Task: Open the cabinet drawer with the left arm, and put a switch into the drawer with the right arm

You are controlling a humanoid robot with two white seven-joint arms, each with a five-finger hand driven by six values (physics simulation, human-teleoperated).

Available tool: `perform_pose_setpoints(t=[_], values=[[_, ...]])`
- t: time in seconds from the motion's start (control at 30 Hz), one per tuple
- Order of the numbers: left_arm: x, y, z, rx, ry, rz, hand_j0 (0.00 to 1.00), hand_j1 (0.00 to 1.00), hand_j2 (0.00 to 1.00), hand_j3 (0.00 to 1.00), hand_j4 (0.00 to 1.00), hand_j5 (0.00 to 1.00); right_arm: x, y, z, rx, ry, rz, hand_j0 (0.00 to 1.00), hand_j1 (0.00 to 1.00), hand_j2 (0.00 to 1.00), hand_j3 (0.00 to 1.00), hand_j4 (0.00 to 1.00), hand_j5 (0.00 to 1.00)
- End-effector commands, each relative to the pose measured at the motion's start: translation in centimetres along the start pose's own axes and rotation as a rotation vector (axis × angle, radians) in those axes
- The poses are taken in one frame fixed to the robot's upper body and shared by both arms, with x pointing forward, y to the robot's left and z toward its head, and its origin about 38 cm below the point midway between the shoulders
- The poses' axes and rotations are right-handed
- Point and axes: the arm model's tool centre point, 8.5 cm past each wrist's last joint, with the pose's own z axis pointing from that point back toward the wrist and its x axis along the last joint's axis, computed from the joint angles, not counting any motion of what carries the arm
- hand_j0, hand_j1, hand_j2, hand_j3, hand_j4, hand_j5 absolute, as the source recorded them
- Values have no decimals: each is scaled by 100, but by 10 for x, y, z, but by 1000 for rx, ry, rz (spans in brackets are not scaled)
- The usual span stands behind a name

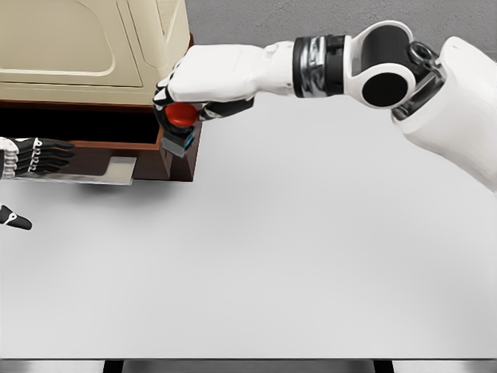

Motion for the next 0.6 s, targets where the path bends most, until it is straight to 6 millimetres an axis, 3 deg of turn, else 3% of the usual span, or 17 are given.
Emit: perform_pose_setpoints(t=[0.0,0.57], values=[[-2,-1,0,-3,6,8,100,100,100,100,100,100,3,-2,-4,-4,-9,-3,45,45,45,45,45,45],[-11,-6,-2,-16,17,38,100,100,100,100,100,100,17,-33,-41,-31,-23,-2,45,45,45,45,45,45]])
